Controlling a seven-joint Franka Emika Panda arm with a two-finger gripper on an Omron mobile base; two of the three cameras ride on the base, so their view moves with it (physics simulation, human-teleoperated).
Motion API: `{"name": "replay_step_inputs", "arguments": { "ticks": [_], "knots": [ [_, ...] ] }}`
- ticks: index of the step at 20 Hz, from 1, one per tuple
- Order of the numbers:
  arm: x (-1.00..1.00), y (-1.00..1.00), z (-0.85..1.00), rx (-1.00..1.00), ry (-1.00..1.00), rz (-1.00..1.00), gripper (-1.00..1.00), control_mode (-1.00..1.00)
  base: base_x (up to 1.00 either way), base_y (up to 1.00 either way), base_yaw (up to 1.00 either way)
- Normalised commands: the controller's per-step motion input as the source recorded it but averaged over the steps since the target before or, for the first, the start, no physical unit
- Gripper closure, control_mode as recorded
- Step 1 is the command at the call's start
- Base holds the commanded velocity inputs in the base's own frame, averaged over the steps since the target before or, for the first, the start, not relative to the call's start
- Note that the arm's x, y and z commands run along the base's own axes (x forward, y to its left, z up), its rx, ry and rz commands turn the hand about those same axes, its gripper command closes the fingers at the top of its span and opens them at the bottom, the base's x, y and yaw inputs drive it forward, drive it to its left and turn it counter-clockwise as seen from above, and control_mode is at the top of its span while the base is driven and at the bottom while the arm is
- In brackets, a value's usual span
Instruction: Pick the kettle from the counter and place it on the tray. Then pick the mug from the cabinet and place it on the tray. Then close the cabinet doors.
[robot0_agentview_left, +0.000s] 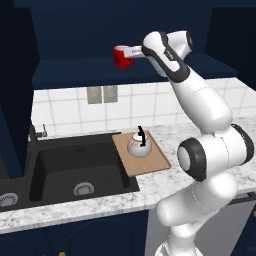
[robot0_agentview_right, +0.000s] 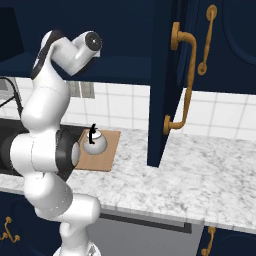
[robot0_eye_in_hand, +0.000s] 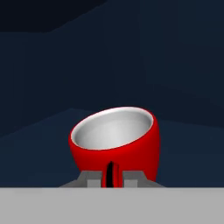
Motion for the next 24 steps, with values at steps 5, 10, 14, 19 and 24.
{"name": "replay_step_inputs", "arguments": {
  "ticks": [5, 10, 14, 19, 24],
  "knots": [
    [-0.80, -0.06, 0.11, 0.02, -0.03, 0.00, 1.00, -1.00, 0.00, 0.00, 0.00],
    [-1.00, -0.13, 0.02, 0.00, 0.00, 0.00, 1.00, -1.00, 0.00, 0.00, 0.00],
    [-1.00, -0.14, -0.07, 0.00, 0.00, 0.00, 1.00, -1.00, 0.00, 0.00, 0.00],
    [-1.00, -0.14, -0.25, 0.00, 0.05, 0.00, 1.00, -1.00, 0.00, 0.00, 0.00],
    [-0.89, -0.16, -0.60, 0.01, 0.06, -0.02, 1.00, -1.00, 0.00, 0.00, 0.00]
  ]
}}
